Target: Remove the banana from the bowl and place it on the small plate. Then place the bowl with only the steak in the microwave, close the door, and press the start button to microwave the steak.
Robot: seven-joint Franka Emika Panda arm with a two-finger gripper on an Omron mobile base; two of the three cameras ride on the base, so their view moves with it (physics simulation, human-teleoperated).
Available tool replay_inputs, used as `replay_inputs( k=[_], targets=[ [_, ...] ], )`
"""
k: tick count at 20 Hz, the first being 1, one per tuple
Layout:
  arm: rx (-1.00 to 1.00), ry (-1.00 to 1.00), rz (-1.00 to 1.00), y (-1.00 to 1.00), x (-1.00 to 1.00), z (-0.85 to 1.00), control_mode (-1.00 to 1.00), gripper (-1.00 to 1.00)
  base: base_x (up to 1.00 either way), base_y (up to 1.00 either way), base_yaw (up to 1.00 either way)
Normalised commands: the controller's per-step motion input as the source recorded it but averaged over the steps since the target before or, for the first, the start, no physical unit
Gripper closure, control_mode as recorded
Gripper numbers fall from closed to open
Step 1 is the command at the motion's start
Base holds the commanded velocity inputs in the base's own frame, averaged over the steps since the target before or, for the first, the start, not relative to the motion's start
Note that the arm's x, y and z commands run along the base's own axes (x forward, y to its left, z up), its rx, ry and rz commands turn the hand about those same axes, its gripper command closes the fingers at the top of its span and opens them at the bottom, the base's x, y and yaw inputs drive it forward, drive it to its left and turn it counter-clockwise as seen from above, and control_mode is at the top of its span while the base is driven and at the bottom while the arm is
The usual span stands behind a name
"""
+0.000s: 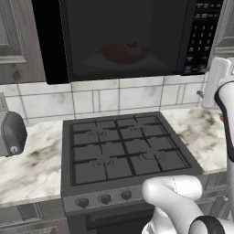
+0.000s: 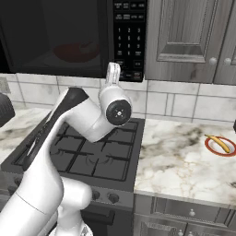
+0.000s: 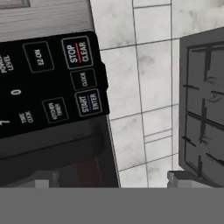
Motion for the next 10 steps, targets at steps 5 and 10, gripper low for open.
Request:
replay_inputs(
  k=[5, 10],
  targets=[
    [0.02, 0.0, 0.04, -0.02, 0.23, -0.18, -1.0, -1.0, 0.0, 0.0, 0.0],
    [0.02, 0.0, 0.02, 0.0, 0.36, -0.12, -1.0, -1.0, 0.0, 0.0, 0.0]
  ],
)
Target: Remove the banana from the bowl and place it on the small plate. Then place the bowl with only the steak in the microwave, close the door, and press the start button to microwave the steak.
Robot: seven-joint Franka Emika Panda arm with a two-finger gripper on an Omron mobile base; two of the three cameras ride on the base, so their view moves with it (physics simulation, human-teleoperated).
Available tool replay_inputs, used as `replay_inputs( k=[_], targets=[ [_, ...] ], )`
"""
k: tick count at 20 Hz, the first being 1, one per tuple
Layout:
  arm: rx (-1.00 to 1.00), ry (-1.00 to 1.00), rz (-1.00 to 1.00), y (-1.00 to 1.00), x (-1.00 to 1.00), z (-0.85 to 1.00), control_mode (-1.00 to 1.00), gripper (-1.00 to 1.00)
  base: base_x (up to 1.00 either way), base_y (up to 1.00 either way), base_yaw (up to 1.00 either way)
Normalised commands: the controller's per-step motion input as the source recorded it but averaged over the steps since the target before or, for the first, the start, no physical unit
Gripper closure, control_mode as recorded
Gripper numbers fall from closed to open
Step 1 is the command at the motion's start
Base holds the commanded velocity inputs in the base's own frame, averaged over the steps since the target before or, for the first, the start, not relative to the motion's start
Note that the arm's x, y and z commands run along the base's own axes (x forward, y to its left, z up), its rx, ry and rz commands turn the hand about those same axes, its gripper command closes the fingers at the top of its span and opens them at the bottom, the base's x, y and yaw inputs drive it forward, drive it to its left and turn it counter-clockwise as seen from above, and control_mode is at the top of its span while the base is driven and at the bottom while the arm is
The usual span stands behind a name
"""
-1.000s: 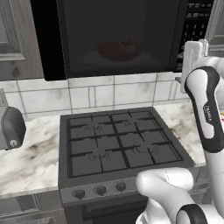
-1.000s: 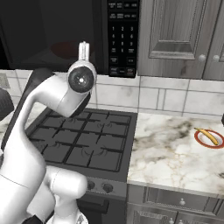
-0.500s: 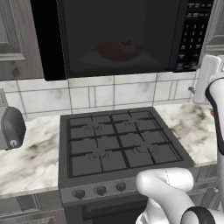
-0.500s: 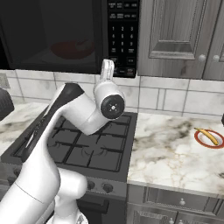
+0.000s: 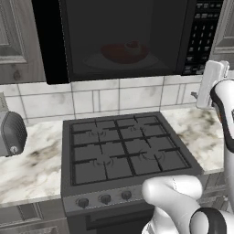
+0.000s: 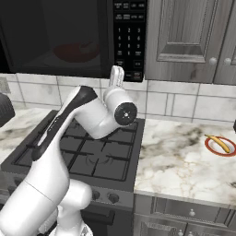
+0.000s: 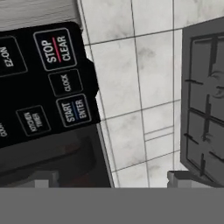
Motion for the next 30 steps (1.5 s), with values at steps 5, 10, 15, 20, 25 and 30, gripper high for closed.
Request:
replay_inputs(
  k=[5, 10, 15, 20, 25, 30],
  targets=[
    [0.03, 0.0, 0.0, -0.06, 0.35, -0.06, -1.0, -1.0, 0.0, 0.0, 0.0],
    [0.02, 0.0, 0.0, -0.03, 0.34, -0.11, -1.0, -1.0, 0.0, 0.0, 0.0],
    [0.02, 0.0, 0.0, -0.04, 0.3, -0.15, -1.0, -1.0, 0.0, 0.0, 0.0],
    [0.02, 0.0, 0.0, -0.06, 0.28, -0.1, -1.0, -1.0, 0.0, 0.0, 0.0],
    [0.02, 0.0, 0.0, -0.06, 0.3, -0.09, -1.0, -1.0, 0.0, 0.0, 0.0],
    [0.02, 0.0, 0.0, -0.01, 0.32, -0.02, -1.0, -1.0, 0.0, 0.0, 0.0]
  ],
)
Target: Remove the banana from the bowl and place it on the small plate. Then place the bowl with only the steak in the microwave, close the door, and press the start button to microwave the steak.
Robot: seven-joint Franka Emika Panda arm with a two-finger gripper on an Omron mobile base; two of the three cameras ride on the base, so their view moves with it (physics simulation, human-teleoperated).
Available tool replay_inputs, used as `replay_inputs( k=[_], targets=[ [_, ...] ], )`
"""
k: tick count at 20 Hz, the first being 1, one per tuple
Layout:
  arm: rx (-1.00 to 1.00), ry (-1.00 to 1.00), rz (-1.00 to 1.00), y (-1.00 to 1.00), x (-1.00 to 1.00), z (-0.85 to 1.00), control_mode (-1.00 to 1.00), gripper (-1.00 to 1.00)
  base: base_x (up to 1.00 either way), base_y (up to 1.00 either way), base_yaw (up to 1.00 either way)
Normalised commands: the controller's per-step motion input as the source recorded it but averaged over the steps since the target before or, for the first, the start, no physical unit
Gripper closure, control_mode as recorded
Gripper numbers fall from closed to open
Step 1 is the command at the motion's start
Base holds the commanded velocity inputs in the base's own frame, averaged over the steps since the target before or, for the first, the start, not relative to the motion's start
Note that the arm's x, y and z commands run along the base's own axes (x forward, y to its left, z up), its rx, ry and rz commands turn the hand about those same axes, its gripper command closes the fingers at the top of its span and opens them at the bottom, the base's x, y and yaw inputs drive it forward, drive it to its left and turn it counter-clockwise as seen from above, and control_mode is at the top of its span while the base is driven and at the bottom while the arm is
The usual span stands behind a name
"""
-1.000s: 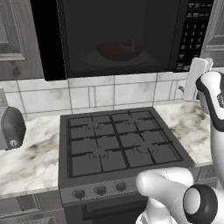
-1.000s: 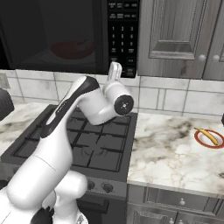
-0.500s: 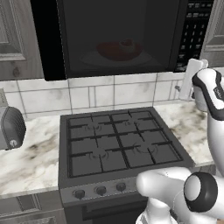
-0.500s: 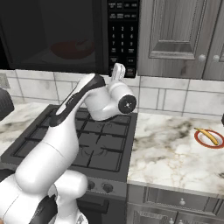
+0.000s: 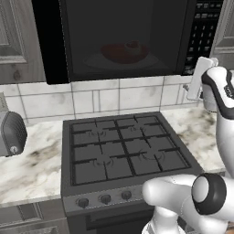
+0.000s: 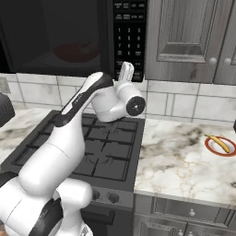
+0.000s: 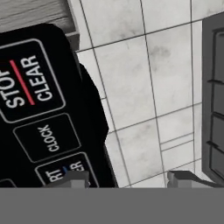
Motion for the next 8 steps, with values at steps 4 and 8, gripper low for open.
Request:
replay_inputs(
  k=[4, 8],
  targets=[
    [0.01, 0.0, 0.0, 0.0, 0.35, -0.03, -1.0, -1.0, 0.0, 0.0, 0.0],
    [0.0, 0.0, 0.0, 0.0, 0.41, -0.02, -1.0, -1.0, 0.0, 0.0, 0.0]
  ],
)
